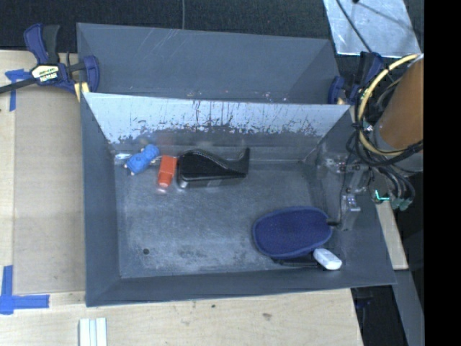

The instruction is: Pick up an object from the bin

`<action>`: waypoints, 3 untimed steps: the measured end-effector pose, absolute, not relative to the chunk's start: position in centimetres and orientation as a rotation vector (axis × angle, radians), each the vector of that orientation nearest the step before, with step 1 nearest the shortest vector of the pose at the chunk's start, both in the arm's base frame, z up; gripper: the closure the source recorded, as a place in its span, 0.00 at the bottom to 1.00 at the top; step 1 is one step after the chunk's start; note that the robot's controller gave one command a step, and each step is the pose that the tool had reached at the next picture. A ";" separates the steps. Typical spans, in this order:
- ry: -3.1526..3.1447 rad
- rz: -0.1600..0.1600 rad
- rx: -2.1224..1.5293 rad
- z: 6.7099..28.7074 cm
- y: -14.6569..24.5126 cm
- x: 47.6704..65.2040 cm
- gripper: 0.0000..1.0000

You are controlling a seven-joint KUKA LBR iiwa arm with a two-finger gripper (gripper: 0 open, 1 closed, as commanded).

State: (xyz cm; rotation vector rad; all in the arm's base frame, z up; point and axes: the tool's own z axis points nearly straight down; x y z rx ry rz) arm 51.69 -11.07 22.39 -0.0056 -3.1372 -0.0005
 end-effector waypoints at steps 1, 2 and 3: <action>-3.119 -0.001 -0.335 8.7 -8.8 51.3 0.00; -3.135 0.002 -0.336 9.3 -8.9 51.7 1.00; -3.131 0.002 -0.334 9.1 -8.8 51.6 0.00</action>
Offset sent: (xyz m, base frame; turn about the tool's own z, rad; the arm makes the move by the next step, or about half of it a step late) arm -0.0032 0.0228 -0.1336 0.2114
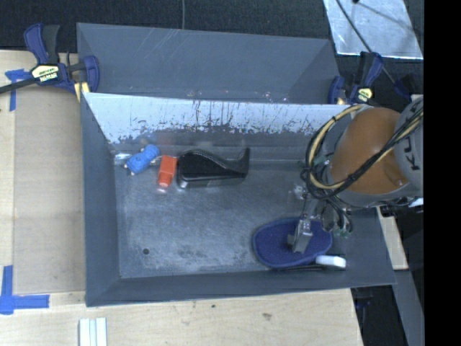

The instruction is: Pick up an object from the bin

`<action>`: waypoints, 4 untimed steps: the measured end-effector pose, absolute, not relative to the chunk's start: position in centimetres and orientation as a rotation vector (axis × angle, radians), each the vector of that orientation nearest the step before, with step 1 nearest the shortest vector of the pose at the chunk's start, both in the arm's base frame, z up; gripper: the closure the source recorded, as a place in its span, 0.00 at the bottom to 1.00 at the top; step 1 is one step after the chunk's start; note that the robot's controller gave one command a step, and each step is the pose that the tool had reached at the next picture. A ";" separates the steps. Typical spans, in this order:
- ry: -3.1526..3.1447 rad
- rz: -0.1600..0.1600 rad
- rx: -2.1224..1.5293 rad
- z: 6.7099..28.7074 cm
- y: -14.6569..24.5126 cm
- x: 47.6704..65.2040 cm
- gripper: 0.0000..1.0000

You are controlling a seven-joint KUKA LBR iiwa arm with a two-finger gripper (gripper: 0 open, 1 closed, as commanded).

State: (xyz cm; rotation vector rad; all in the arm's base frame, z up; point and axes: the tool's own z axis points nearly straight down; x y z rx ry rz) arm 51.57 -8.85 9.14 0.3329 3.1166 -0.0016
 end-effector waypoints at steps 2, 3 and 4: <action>3.117 -0.002 0.332 9.1 -8.8 51.6 0.00; 3.117 -0.004 -0.314 15.7 -9.9 53.4 0.00; 3.098 0.003 -0.538 11.2 -6.3 49.0 0.00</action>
Offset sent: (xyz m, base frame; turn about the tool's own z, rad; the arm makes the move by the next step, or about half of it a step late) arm 0.0000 0.0000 0.0000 0.0000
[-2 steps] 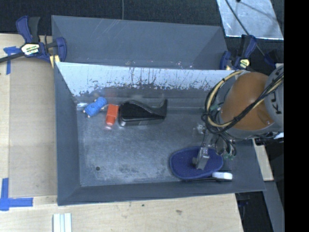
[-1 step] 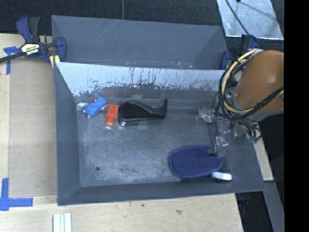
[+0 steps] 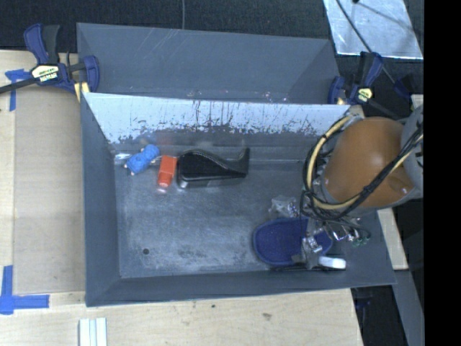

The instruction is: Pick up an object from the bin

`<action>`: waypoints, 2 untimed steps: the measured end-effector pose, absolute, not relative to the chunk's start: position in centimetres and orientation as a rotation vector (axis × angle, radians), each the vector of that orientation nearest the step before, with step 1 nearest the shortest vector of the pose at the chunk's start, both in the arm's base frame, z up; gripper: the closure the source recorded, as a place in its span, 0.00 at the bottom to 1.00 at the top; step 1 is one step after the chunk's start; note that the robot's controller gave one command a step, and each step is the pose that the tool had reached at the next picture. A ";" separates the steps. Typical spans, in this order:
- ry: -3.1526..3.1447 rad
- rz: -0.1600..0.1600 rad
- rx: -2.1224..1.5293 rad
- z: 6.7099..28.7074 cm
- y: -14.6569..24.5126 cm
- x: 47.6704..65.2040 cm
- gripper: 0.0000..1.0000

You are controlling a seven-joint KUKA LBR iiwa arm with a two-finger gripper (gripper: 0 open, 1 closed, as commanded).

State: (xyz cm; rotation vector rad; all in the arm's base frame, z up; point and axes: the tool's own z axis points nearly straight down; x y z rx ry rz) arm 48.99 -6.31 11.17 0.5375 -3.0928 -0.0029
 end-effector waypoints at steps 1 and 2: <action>-3.119 -0.007 0.509 7.3 -10.2 48.8 0.00; -3.117 -0.005 0.519 7.5 -10.1 48.8 1.00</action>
Offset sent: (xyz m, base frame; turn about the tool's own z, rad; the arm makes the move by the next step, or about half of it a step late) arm -0.0074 -0.0420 -0.0417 0.0178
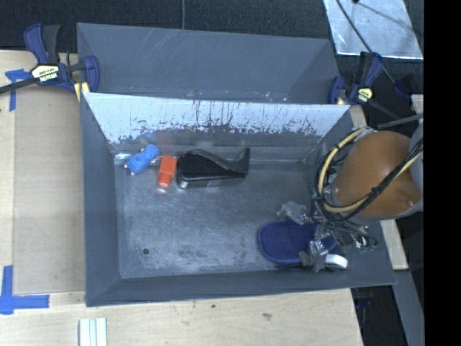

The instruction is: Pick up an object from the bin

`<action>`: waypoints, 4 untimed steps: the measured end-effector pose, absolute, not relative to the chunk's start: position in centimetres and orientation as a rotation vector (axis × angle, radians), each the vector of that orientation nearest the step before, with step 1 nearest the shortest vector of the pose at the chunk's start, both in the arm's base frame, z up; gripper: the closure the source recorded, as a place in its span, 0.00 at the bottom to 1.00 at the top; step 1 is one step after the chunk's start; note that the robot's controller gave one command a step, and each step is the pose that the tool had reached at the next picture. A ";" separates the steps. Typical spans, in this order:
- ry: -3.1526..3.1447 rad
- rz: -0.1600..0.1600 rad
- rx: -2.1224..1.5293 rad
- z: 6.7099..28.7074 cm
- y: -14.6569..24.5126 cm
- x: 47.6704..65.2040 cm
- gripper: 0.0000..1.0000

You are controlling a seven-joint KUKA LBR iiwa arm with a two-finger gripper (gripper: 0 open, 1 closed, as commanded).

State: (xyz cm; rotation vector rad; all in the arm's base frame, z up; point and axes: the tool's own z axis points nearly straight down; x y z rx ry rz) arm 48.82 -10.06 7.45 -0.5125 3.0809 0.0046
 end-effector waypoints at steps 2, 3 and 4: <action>3.091 -0.001 -0.540 20.2 -10.4 49.8 0.00; 2.992 -0.005 -0.913 7.1 -7.6 49.4 0.00; 2.991 -0.007 -0.912 7.5 -7.6 49.5 1.00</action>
Offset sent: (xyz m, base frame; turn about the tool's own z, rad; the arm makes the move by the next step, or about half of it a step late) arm 0.0091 -0.0027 0.1268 -0.0203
